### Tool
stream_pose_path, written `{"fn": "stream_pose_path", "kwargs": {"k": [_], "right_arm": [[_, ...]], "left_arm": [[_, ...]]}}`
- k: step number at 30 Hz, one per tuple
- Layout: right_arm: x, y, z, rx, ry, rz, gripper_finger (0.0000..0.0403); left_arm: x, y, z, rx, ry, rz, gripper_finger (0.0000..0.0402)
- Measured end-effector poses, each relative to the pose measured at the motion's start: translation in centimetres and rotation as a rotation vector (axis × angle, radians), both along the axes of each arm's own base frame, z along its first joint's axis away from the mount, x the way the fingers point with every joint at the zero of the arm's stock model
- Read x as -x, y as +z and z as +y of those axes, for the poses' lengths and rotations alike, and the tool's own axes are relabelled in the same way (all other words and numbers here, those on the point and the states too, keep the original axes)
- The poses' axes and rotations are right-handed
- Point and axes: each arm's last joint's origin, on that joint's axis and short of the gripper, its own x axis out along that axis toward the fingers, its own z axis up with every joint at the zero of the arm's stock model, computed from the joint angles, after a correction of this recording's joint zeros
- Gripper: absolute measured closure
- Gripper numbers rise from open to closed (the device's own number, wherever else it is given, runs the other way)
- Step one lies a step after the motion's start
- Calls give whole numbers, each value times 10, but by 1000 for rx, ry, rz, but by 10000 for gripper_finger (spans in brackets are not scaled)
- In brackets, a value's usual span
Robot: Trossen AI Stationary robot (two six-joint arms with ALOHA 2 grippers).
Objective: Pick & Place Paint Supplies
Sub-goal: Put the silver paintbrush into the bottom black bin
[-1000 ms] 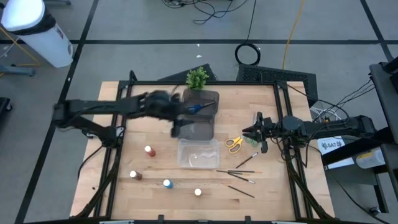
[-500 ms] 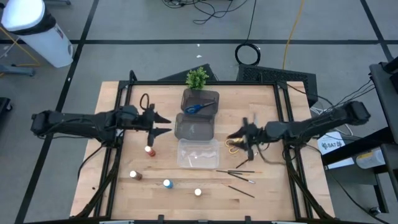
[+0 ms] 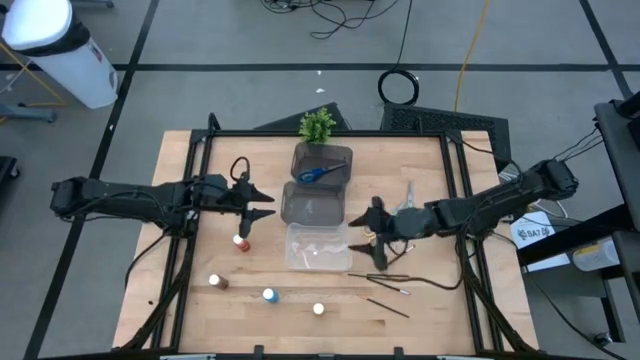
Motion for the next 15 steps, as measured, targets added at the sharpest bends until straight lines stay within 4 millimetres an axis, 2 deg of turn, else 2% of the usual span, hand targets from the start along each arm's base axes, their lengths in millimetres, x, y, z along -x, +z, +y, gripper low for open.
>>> {"fn": "stream_pose_path", "kwargs": {"k": [4,8,12,15], "right_arm": [[7,-22,12,-18,22,211,129],[18,-32,25,-53,52,338,144],[35,-44,26,-70,-26,536,158],[47,-51,21,-112,-150,678,167]], "left_arm": [[0,0,-1,27,7,3,215],[0,0,-2,37,3,2,215],[0,0,-3,37,0,1,215],[0,0,-3,48,4,1,215]]}}
